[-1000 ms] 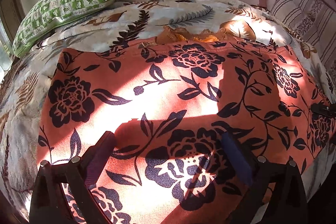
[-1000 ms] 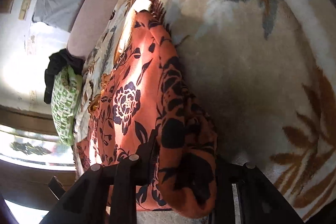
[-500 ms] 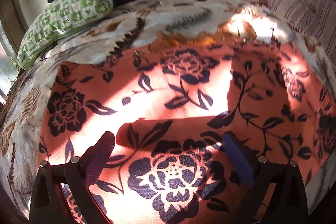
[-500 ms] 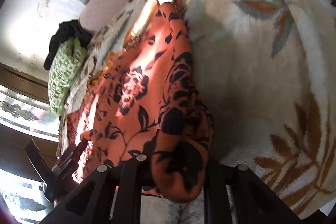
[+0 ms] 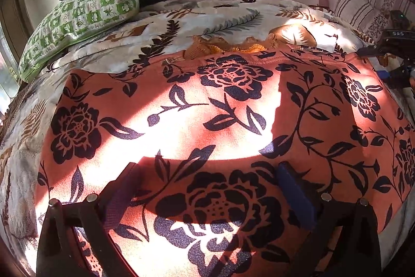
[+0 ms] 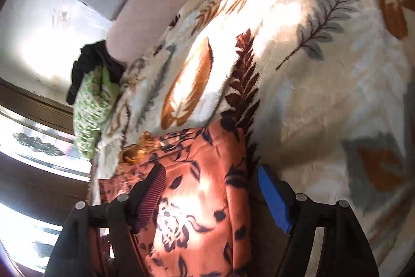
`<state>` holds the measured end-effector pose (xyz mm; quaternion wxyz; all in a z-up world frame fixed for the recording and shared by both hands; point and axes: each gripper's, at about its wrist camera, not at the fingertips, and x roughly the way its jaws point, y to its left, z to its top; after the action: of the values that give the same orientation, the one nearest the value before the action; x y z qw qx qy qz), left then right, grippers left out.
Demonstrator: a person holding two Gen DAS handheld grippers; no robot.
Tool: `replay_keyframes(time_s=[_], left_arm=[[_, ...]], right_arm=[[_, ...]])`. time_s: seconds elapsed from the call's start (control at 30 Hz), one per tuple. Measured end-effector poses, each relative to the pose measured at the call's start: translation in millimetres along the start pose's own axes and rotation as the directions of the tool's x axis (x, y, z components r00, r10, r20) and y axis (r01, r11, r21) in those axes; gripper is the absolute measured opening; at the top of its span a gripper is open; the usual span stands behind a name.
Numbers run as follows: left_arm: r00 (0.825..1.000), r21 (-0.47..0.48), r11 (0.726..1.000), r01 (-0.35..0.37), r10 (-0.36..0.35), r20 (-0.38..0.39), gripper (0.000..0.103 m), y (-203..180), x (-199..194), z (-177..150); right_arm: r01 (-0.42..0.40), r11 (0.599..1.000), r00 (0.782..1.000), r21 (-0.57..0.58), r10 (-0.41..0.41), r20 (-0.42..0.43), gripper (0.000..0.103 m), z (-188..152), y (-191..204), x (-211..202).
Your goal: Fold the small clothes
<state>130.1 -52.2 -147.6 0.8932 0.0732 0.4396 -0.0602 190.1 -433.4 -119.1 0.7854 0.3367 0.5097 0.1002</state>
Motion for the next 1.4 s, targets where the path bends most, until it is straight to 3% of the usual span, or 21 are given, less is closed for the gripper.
replay_keyframes(time_s=[0.07,0.13,0.2,0.27,0.3,0.37,0.4,0.47,0.53,0.57,0.63,0.7,0.83,0.93,1.0,1.1,1.13,1.2,1.23,1.3,1.4], left_arm=[[1.000,-0.001,1.000,0.007,-0.007,0.002,0.103,1,1,-1],[1.000,-0.007,1.000,0.016,-0.016,0.008,0.103,1,1,0],[1.000,-0.006,1.000,0.012,-0.012,0.006,0.103,0,1,2],[0.998,-0.002,0.998,0.060,-0.060,-0.016,0.103,7,-6,5],[0.997,-0.018,0.996,0.082,-0.082,-0.008,0.103,16,-16,5],[0.996,-0.072,0.995,0.069,-0.064,0.066,0.103,43,-45,1],[0.994,-0.103,0.993,0.053,-0.043,0.096,0.103,60,-60,-3],[0.993,-0.192,0.981,0.021,0.003,0.120,0.103,99,-83,-15],[0.997,-0.292,0.956,0.013,0.011,0.081,0.103,138,-86,-33],[0.999,-0.331,0.944,0.015,-0.004,0.035,0.091,154,-78,-44],[0.987,-0.380,0.924,0.048,-0.102,-0.122,0.038,173,-45,-71],[0.984,-0.422,0.899,0.115,-0.162,-0.076,0.034,185,-47,-78],[0.979,-0.420,0.897,0.137,-0.187,-0.079,0.031,182,-63,-59],[0.985,-0.376,0.913,0.159,-0.171,0.003,0.072,184,-76,-37],[0.992,-0.333,0.934,0.125,-0.118,0.042,0.077,192,-70,-15],[0.988,-0.314,0.938,0.147,-0.154,0.003,0.077,200,-28,27],[0.985,-0.327,0.934,0.145,-0.166,-0.037,0.076,204,-8,37],[0.974,-0.340,0.931,0.132,-0.186,-0.131,0.050,210,30,50],[0.962,-0.346,0.927,0.147,-0.215,-0.168,0.021,211,45,53],[0.968,-0.322,0.936,0.140,-0.198,-0.153,0.011,209,45,63],[0.981,-0.278,0.955,0.101,-0.141,-0.131,0.011,208,47,64]], right_arm=[[0.082,0.993,0.992,-0.088,-0.089,-0.085,0.014,4,18,26],[0.135,0.968,0.990,-0.212,-0.141,-0.013,0.013,-4,52,19],[0.266,0.945,0.964,-0.190,-0.258,0.068,0.013,-3,51,19],[0.241,0.966,0.970,-0.093,-0.241,0.016,0.024,-5,29,31],[0.233,0.969,0.973,-0.083,-0.231,0.028,0.037,-7,27,28],[0.296,0.949,0.953,-0.106,-0.287,0.094,0.068,-19,37,8],[0.319,0.941,0.942,-0.113,-0.300,0.153,0.071,-27,44,-6],[0.305,0.944,0.933,-0.123,-0.270,0.239,0.071,-47,62,-37],[0.184,0.973,0.958,-0.141,-0.146,0.245,0.072,-71,78,-62],[0.124,0.979,0.972,-0.161,-0.087,0.218,0.072,-85,89,-66],[0.021,0.982,0.984,-0.188,0.012,0.177,0.072,-116,105,-65],[-0.044,0.980,0.990,-0.195,0.070,0.126,0.081,-143,113,-46],[0.086,0.987,0.995,-0.138,-0.092,-0.036,0.081,-171,88,20],[0.066,0.987,0.998,-0.145,-0.066,0.001,0.083,-175,88,17],[0.050,0.990,0.999,-0.131,-0.053,-0.014,0.083,-174,84,19],[0.026,0.992,0.999,-0.124,-0.029,-0.019,0.083,-173,80,16],[0.024,0.992,0.999,-0.124,-0.026,-0.018,0.083,-174,79,15],[0.024,0.991,0.999,-0.129,-0.027,-0.017,0.083,-175,79,13],[0.023,0.991,0.999,-0.128,-0.026,-0.019,0.083,-175,79,13],[0.012,0.994,1.000,-0.112,-0.014,-0.018,0.083,-174,76,10],[-0.013,0.996,1.000,-0.088,0.012,-0.016,0.083,-174,71,9]])
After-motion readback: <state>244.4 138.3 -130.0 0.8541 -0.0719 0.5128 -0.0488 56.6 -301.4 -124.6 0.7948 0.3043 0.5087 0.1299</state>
